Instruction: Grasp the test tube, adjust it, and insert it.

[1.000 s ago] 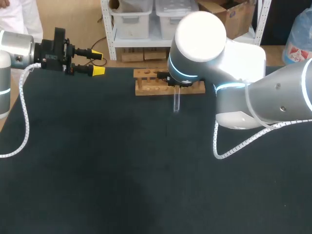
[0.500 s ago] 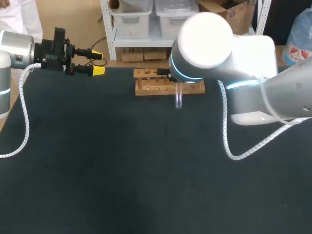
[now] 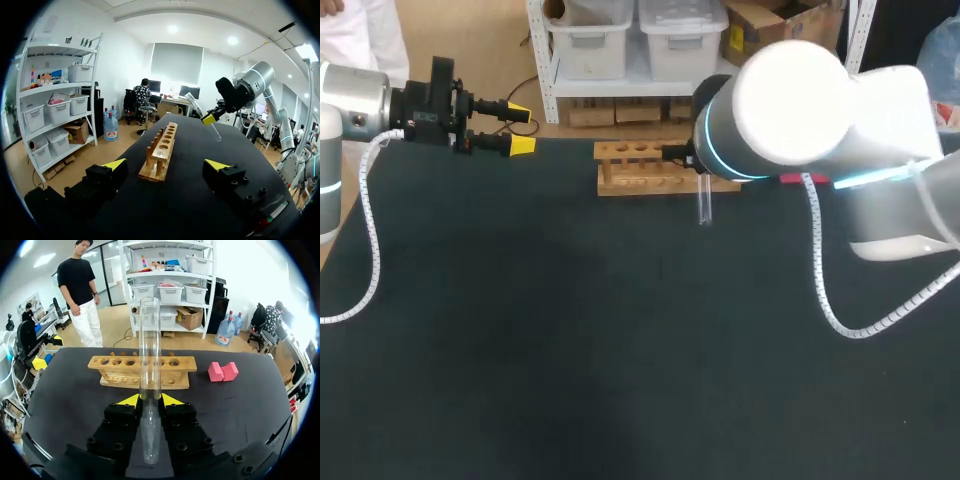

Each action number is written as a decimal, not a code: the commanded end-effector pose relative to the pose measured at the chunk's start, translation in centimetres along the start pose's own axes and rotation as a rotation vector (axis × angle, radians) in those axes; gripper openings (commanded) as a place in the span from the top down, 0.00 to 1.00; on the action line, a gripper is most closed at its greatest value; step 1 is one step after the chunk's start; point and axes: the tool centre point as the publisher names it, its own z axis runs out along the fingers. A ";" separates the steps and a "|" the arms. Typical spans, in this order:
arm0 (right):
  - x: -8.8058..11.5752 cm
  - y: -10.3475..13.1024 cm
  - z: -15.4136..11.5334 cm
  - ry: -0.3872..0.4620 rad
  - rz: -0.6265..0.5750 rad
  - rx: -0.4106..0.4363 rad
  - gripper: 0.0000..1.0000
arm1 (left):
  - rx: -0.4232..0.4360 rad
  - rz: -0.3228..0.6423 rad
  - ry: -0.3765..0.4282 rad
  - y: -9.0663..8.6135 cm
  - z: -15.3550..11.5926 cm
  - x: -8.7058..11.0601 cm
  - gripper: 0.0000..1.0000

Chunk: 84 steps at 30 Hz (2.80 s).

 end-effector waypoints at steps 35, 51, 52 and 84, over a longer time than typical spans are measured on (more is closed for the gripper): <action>-5.0 0.3 -1.9 -0.559 0.159 0.023 1.00 | 0.000 0.002 -0.003 0.0 0.0 0.1 0.00; -8.3 -0.7 -1.4 -0.615 0.087 0.063 1.00 | 0.000 0.002 -0.003 0.0 0.0 0.1 0.00; -8.5 -0.8 -1.2 -0.619 0.078 0.067 1.00 | 0.000 0.002 -0.003 0.0 0.0 0.1 0.00; -11.7 -2.1 3.7 -0.757 0.072 0.086 1.00 | 0.000 0.002 -0.003 0.0 0.0 0.1 0.00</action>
